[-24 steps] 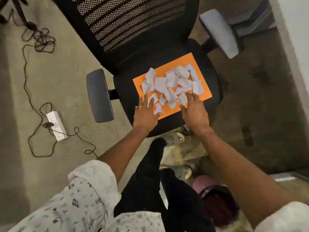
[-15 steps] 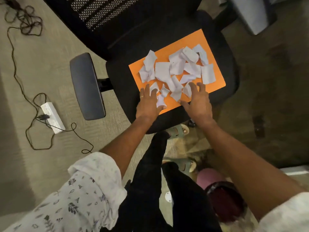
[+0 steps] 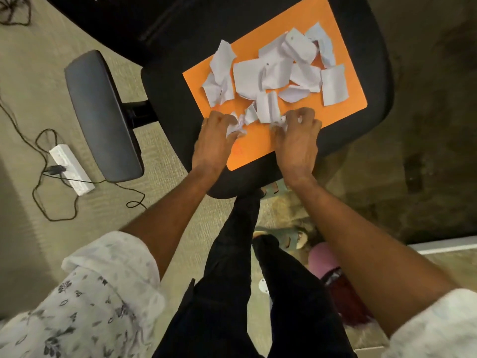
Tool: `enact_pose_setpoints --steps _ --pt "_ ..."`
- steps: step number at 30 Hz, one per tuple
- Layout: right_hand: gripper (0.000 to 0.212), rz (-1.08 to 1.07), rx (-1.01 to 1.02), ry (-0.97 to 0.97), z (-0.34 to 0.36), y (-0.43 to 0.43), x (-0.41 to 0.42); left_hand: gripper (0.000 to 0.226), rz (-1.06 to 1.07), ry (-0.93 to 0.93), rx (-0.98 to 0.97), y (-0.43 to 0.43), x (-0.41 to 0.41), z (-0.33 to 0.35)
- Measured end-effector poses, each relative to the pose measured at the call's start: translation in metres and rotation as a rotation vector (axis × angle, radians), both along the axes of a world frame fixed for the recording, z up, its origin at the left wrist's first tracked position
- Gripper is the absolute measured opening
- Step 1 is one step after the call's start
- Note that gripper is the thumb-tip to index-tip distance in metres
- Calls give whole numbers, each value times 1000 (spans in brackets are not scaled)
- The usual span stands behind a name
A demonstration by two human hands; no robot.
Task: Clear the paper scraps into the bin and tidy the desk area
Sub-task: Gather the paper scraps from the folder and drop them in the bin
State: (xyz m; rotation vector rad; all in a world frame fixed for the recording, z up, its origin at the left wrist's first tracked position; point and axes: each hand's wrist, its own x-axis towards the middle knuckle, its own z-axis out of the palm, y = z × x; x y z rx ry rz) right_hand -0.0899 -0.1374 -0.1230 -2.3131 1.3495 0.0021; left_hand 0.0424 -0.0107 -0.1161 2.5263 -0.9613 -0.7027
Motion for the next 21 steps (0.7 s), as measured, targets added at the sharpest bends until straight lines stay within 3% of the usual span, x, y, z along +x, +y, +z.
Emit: enact_pose_setpoints --steps 4,12,16,21 --pt "19 -33 88 -122 0 5 -5 19 33 45 -62 11 2 -7" --pt "11 -240 207 -451 21 9 -10 23 134 84 -249 29 0 9" --pt "24 -326 210 -537 28 8 -5 21 -1 175 -341 11 2 13" --pt "30 -438 261 -535 26 4 1 25 -224 202 -262 -16 1 10"
